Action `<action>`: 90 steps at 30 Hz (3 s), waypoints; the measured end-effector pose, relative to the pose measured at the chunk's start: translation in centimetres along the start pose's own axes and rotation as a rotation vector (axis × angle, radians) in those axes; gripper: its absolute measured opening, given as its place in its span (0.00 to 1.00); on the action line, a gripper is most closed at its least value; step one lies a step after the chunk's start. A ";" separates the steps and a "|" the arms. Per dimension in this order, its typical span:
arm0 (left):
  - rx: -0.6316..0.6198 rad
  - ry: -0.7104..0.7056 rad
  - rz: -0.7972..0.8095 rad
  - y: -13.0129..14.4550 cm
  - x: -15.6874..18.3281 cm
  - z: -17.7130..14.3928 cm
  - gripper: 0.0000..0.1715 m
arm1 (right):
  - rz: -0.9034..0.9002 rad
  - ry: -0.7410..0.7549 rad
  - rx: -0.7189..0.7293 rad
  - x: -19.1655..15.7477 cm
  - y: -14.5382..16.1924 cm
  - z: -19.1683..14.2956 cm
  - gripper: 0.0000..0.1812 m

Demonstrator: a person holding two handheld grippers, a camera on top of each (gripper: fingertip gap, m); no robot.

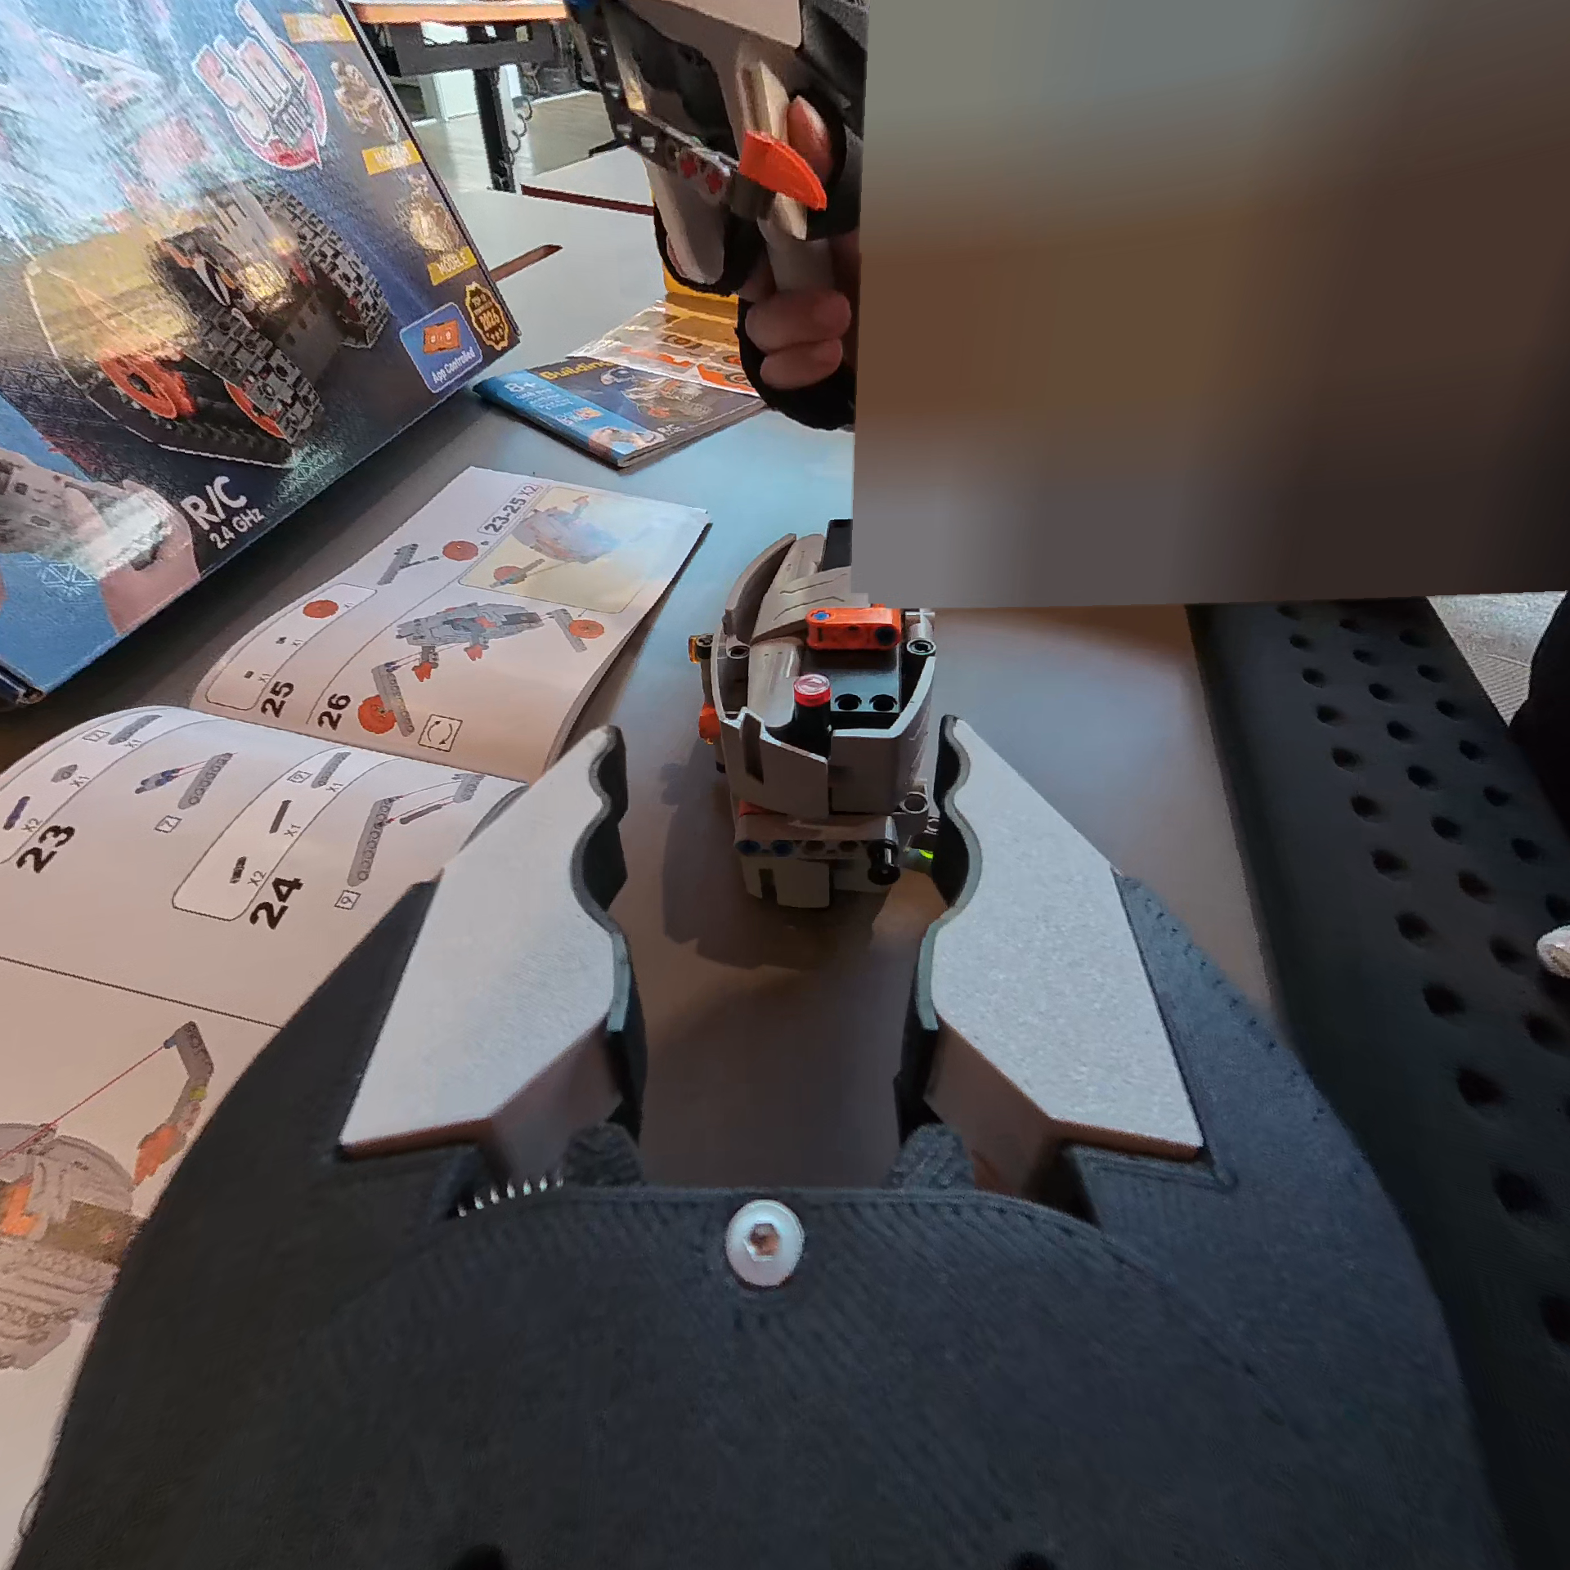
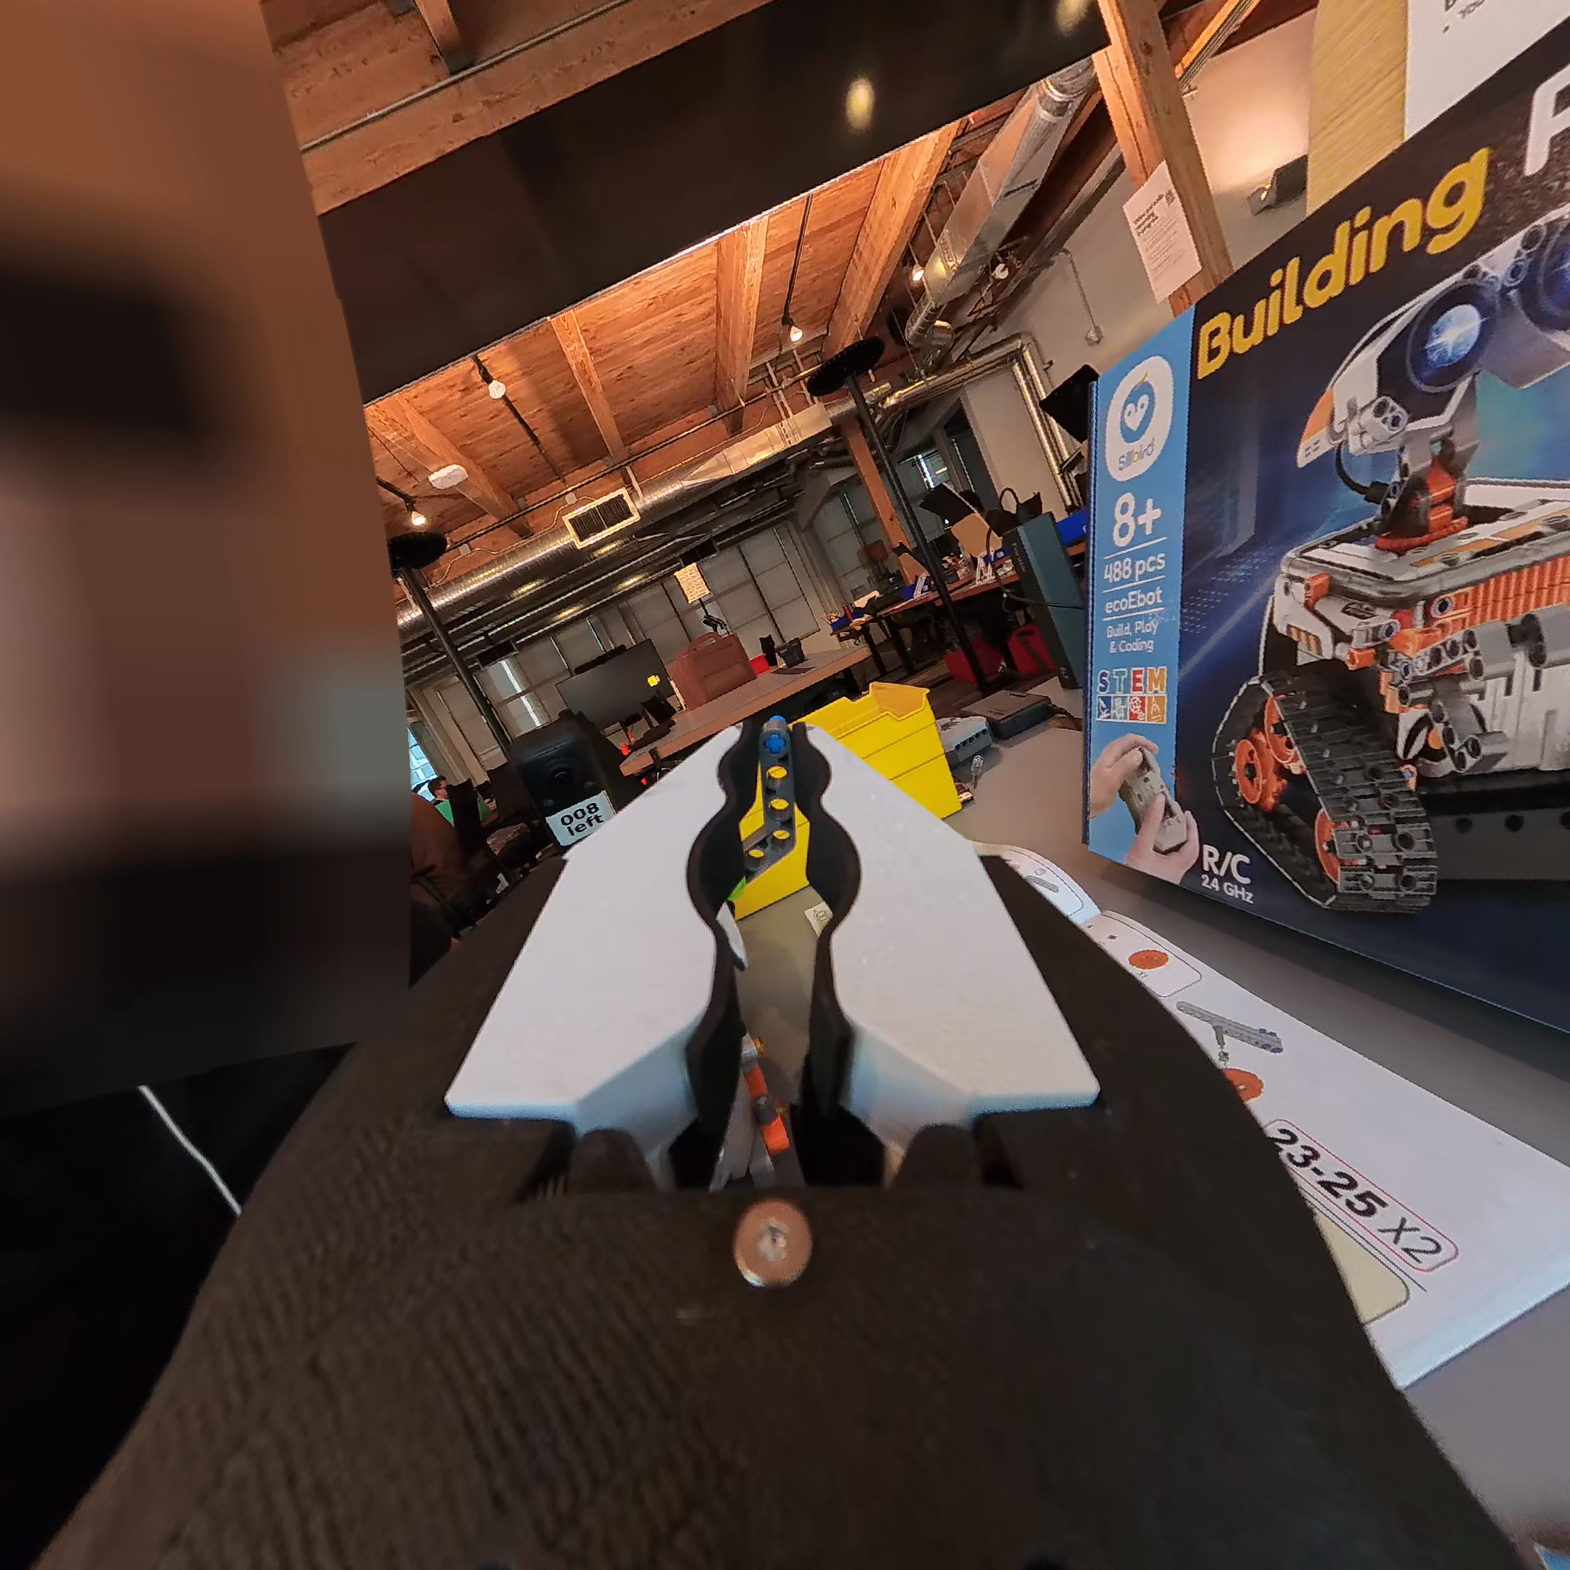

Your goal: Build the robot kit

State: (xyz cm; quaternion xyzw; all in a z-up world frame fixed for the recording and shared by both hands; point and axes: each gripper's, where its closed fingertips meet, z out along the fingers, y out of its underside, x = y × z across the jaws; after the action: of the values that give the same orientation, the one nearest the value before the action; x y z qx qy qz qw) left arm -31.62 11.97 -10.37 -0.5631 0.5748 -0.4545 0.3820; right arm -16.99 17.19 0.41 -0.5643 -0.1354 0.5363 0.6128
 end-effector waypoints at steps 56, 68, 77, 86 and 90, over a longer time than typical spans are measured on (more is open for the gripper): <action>0.001 -0.005 0.024 0.0 0.1 0.0 0.41 | 0.008 -0.006 -0.081 -0.2 1.4 0.8 0.03; 0.002 -0.005 0.023 0.0 0.1 0.0 0.41 | 0.011 -0.009 -0.089 -0.3 1.5 0.9 0.03; 0.015 -0.025 0.010 -0.2 -0.7 -0.3 0.45 | 0.017 -0.033 -0.110 -1.2 1.5 1.7 0.03; 0.067 -0.020 0.068 -1.3 -0.2 0.6 0.51 | 0.023 -0.053 -0.107 -3.2 0.4 2.1 0.03; 0.074 -0.032 0.081 -1.5 0.7 0.9 0.61 | 0.009 -0.033 -0.124 -5.6 -0.7 2.1 0.03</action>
State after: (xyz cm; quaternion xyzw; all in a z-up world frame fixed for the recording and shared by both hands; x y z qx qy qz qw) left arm -30.33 11.21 -9.15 -0.5322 0.5737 -0.4504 0.4299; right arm -20.41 13.92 4.15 -0.5930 -0.1759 0.5388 0.5719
